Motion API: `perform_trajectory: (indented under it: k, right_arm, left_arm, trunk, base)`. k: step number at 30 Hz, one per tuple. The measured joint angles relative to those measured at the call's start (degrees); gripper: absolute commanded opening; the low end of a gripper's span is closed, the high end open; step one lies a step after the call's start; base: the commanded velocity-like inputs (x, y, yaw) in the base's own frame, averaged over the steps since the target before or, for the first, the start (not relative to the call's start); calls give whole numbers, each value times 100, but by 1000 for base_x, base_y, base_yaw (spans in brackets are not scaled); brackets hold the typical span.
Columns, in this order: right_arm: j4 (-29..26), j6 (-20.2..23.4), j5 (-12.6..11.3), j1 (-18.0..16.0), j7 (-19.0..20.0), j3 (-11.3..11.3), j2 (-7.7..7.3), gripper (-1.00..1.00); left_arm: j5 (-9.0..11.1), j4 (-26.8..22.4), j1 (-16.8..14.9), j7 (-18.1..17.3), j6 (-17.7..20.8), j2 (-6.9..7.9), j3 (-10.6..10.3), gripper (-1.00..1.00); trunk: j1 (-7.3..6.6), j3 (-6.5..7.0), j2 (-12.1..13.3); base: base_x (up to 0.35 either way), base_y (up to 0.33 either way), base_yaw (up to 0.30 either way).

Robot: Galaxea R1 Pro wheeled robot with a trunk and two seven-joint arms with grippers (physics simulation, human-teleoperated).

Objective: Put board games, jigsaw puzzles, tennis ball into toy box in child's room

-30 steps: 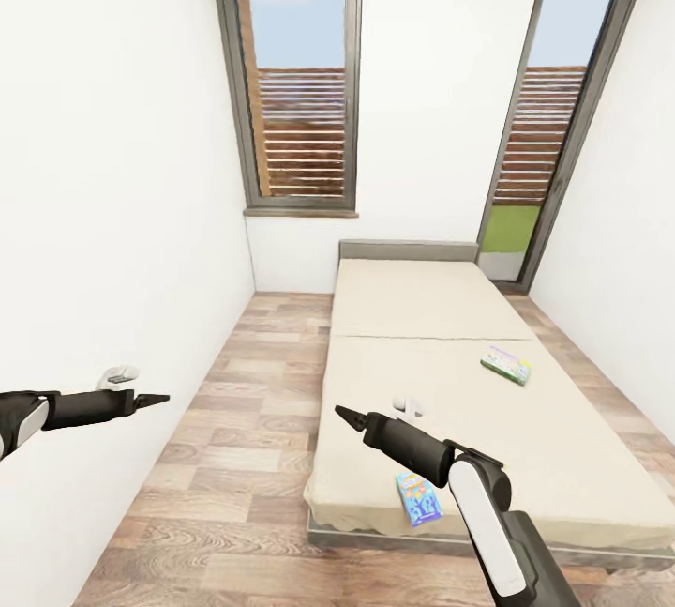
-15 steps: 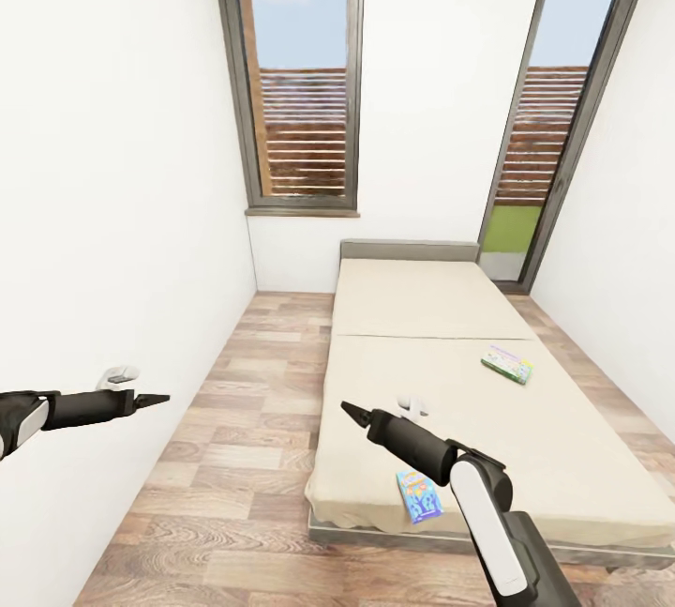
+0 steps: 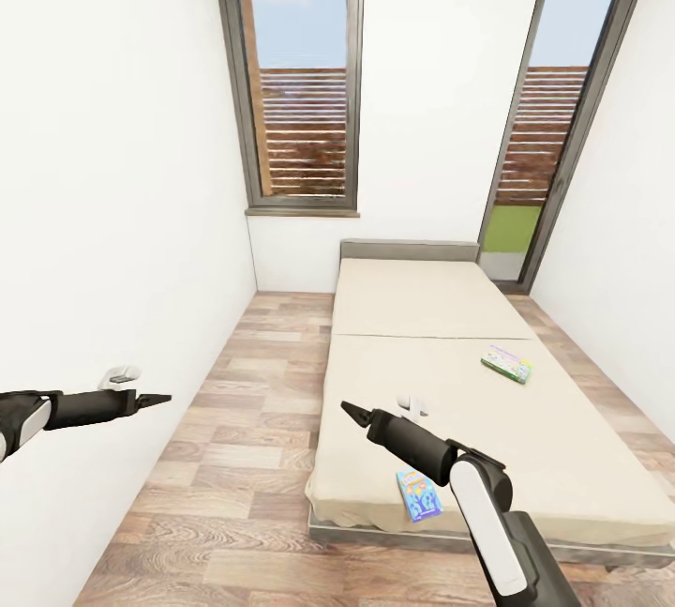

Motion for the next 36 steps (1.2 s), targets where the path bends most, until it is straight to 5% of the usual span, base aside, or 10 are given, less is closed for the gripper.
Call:
perform_trajectory:
  k: [12,16,23,27,31,36]
  right_arm:
    - [-57,335,-95,-8,39,-114,-77,100]
    - [-177,884,-305,22,60,-528,-104,100]
    - [-387,1684,-569,924,247,-1497,-129,100]
    - [-310,1680,-502,1498,989,-1730,-556,100]
    - [664,1156,-448,1679,1419,-1772,-983,100]
    - [2683,-113,-407,1690,1924,-1788,-1139,100]
  left_arm:
    - [7,-2,0,-52,42,4,3,100]
    - [2,-3,0,-58,56,4,0,100]
    - [2,-3,0,-70,69,8,-2,100]
    - [1,-3,0,-71,97,7,-3,100]
    - [14,-6,0,-71,249,5,3,100]
    - [27,-16,0,-66,426,5,10,100]
  trunk:
    - [0,0,0]
    - [0,0,0]
    - [0,0,0]
    - [21,-18,-39]
    - [110,-91,-199]
    - [220,-181,-401]
  base:
    - [0,0,0]
    - [0,0,0]
    - [0,0,0]
    - [0,0,0]
    - [0,0,0]
    - [0,0,0]
